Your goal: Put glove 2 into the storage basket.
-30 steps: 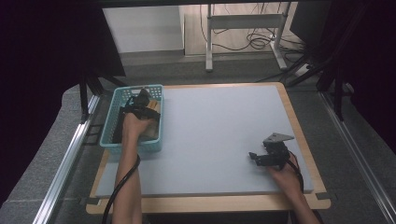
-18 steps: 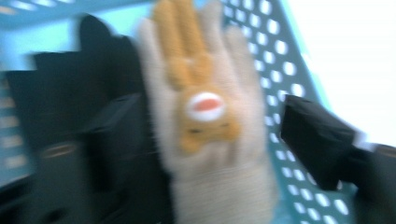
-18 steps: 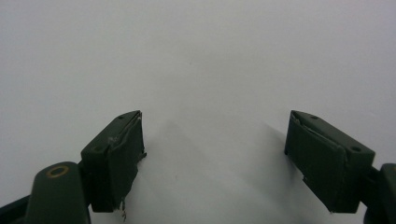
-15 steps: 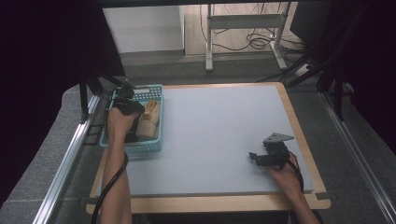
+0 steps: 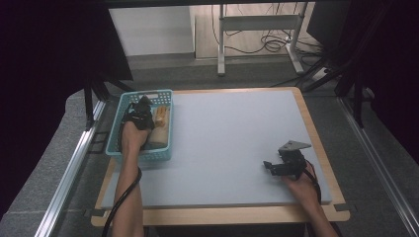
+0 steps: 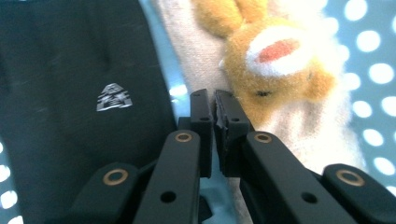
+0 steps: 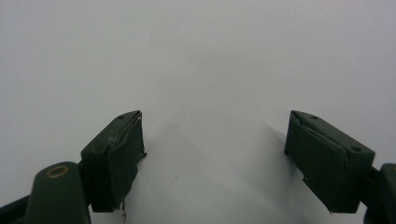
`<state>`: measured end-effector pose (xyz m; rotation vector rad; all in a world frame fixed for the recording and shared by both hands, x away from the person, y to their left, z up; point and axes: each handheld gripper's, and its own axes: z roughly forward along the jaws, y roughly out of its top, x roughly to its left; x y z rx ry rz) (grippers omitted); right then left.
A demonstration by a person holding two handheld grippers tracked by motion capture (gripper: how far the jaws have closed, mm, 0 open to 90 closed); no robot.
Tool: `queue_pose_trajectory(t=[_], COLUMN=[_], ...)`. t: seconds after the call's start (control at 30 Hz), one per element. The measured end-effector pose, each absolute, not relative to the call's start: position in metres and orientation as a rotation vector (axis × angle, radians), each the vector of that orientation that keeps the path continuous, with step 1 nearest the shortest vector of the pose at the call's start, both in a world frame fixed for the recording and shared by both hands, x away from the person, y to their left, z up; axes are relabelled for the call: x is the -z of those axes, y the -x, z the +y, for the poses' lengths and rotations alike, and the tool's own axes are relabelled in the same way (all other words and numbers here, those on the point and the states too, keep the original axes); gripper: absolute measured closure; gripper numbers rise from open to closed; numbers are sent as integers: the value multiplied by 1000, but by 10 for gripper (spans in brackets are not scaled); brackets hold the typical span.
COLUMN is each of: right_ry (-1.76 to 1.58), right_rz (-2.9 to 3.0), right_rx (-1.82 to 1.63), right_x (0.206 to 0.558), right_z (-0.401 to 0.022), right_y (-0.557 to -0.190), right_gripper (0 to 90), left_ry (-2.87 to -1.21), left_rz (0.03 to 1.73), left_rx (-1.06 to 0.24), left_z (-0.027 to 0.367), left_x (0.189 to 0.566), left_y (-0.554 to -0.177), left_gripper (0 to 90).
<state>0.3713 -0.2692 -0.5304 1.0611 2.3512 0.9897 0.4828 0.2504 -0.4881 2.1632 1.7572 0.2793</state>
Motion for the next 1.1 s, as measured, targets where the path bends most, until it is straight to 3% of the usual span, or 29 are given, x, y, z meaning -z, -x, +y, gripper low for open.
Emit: queue_pose_trajectory(t=[0.27, 0.77, 1.1], right_ry=[-1061, -1061, -1061], right_rz=[2351, 2351, 2351], right_rx=[-990, -990, -989], right_x=[530, 530, 530], right_z=[-269, -269, -269], right_y=[-371, -371, -371], right_gripper=[193, 193, 193], left_ry=[-2115, -2065, -1990], left_rz=[1773, 1738, 1710], left_rx=[-307, -457, -461], left_z=[261, 275, 287], left_x=[486, 468, 464], left_y=[-478, -462, -450], left_gripper=[780, 408, 270])
